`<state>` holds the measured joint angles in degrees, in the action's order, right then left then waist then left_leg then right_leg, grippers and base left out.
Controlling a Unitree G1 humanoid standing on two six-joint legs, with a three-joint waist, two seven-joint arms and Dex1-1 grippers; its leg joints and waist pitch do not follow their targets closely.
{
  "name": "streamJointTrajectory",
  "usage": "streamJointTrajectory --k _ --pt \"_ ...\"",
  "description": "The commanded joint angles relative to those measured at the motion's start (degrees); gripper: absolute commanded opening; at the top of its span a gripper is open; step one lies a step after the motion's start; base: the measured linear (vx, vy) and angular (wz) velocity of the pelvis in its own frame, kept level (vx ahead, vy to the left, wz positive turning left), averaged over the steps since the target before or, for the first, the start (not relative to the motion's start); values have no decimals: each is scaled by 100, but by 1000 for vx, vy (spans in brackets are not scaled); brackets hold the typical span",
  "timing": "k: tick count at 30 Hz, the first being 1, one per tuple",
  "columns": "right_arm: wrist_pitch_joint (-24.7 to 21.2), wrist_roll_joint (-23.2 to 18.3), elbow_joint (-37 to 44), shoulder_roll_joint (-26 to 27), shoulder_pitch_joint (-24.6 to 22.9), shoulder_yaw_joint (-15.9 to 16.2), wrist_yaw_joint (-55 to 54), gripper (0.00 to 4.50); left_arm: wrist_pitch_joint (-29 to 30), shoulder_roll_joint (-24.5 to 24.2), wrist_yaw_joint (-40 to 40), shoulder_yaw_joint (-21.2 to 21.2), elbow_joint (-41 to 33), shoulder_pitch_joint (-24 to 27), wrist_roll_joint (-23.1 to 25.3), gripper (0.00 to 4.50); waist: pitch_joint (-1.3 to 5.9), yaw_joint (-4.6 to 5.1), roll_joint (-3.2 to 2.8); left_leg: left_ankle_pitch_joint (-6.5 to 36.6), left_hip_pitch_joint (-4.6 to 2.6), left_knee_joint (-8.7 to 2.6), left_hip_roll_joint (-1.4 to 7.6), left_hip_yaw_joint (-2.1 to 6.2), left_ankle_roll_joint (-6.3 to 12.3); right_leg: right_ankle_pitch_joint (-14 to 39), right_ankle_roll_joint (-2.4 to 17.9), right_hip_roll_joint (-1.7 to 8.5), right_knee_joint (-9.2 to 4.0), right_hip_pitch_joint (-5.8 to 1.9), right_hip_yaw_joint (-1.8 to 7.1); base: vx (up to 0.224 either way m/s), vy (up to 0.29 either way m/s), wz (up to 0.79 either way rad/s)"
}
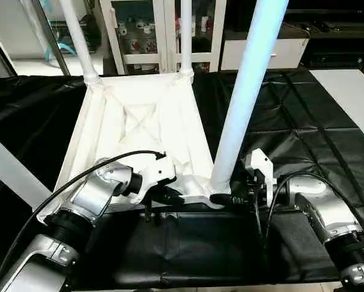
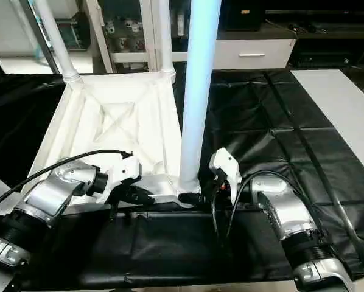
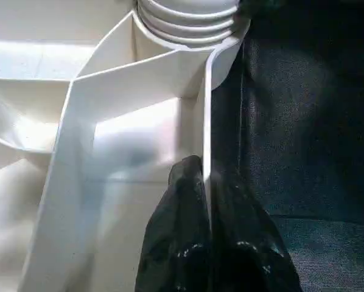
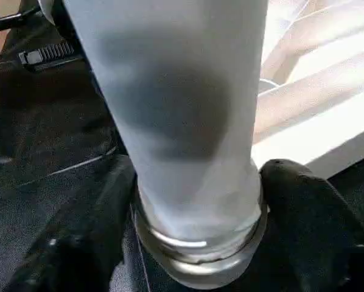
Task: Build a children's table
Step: Rotate leg to tighten
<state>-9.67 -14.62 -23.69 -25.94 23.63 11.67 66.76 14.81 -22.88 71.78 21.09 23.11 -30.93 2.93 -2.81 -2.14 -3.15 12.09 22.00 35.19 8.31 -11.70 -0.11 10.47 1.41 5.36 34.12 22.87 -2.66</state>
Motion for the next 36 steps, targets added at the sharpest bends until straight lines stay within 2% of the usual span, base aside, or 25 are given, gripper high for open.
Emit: streamJointTrajectory --k 1,2,6,7,8,12,14,23,26,28,29,30,31,32,33,34,35,36 --pt "-50 17 6 15 110 -1 32 324 122 -13 130 296 49 183 61 0 382 -1 57 764 -126 -458 510 228 542 606 1533 382 -304 -252 209 0 0 0" --pt "-48 21 5 26 118 3 25 305 115 -15 127 296 49 193 60 0 386 1 48 737 -129 -452 506 225 552 560 1536 374 -301 -249 206 0 0 0" --pt "-19 23 -10 67 136 -18 5 287 77 -11 118 299 86 200 65 0 385 3 52 735 -124 -451 504 224 563 555 1541 377 -302 -255 204 0 0 0" --pt "-17 23 -6 76 133 -20 3 268 70 -10 115 294 98 199 62 0 388 5 53 741 -127 -449 502 224 555 577 1532 374 -303 -255 204 0 0 0" --pt "-19 23 6 86 124 -19 14 268 63 0 104 284 132 190 58 0 390 5 32 732 -132 -447 504 227 552 557 1536 374 -298 -252 205 0 0 0" --pt "-10 53 46 61 65 31 92 261 67 32 55 275 175 175 67 0 389 7 46 728 -127 -449 503 226 567 517 1553 370 -295 -256 200 0 0 0" --pt "-2 70 90 32 17 59 138 260 106 26 67 263 119 208 38 0 388 9 16 757 -131 -448 502 225 548 530 1554 369 -300 -253 201 0 0 0" --pt "-59 87 158 13 -41 101 179 259 92 9 46 253 125 266 38 0 396 17 38 738 -130 -441 502 224 571 506 1555 371 -295 -260 202 0 0 0" --pt "-92 144 106 222 -62 4 -241 259 61 133 -184 153 239 190 39 0 384 17 47 768 -128 -444 499 222 569 636 1528 373 -313 -249 204 0 0 0" --pt "70 291 -110 485 -27 -148 -908 259 40 254 -417 58 387 116 45 0 362 46 37 1036 -134 -474 495 228 449 1038 1433 374 -365 -229 213 0 0 0" --pt "172 371 -268 668 0 -254 -1370 259 -14 332 -564 18 521 48 70 0 334 76 38 1327 -145 -509 489 241 297 1433 1356 368 -405 -212 212 0 0 0" --pt "172 371 -268 668 0 -254 -1370 259 -14 332 -564 18 521 48 70 0 334 76 38 1327 -145 -509 489 241 297 1433 1356 368 -405 -212 212 0 0 0" --pt "235 422 -370 790 18 -322 -1676 259 -54 380 -657 -6 610 3 86 0 309 147 54 1790 -147 -541 470 284 52 2151 1136 384 -460 -219 206 0 0 0" --pt "273 434 -450 952 15 -404 -1997 259 -107 472 -786 -43 778 -93 95 0 315 169 47 1883 -167 -540 465 287 -3 2282 1077 382 -476 -200 205 0 0 0" --pt "297 449 -572 1172 32 -520 -2458 259 -167 609 -1036 -112 1054 -255 122 0 290 233 48 2100 -188 -551 453 290 -104 2482 999 357 -511 -139 206 0 0 0" --pt "340 475 -672 1332 49 -589 -2795 259 -226 718 -1221 -156 1275 -389 144 0 285 282 64 2374 -213 -558 444 311 -207 2730 921 362 -539 -119 203 -51 5 -1" --pt "378 507 -782 1472 78 -655 -3123 259 -271 817 -1400 -189 1473 -517 174 0 285 318 107 2461 -190 -568 437 340 -232 2892 837 385 -552 -143 189 0 0 0" --pt "395 530 -871 1556 110 -702 -3351 259 -285 872 -1519 -203 1582 -597 202 0 285 318 107 2461 -190 -568 437 340 -232 2892 837 385 -552 -143 189 0 0 0"
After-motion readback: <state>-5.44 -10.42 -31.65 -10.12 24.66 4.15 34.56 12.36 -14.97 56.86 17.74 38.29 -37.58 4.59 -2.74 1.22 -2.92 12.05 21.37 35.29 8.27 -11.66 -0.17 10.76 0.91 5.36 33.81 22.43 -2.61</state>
